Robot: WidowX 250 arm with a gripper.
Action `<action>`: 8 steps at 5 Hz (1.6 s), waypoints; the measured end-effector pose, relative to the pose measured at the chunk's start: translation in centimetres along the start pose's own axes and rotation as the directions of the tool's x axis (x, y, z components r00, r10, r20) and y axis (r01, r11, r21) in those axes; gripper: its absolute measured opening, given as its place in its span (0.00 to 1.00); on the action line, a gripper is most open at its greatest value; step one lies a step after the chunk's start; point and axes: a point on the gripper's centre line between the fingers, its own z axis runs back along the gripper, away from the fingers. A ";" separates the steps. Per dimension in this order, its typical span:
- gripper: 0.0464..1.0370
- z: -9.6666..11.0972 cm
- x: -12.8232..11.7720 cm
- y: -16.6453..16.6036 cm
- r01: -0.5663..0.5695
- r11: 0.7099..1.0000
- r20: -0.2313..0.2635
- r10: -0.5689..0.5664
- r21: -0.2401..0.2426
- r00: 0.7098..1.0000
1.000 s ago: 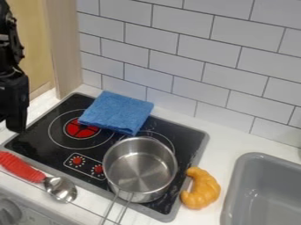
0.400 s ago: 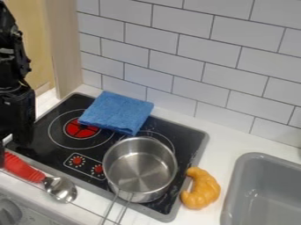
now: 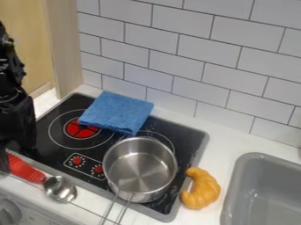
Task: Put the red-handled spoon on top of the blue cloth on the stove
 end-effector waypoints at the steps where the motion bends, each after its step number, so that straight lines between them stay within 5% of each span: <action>1: 0.92 0.0 -0.4 -0.4 -0.025 1.000 0.031 0.025 0.007 0.999; 3: 0.42 -0.1 -0.7 -0.8 -0.017 1.000 0.030 0.017 -0.007 0.999; 6: 0.21 3.6 -1.7 -1.9 -0.208 0.969 0.022 0.213 -0.130 0.977; 8: 0.18 5.1 -2.1 -0.9 -0.310 0.932 0.031 0.321 -0.187 0.946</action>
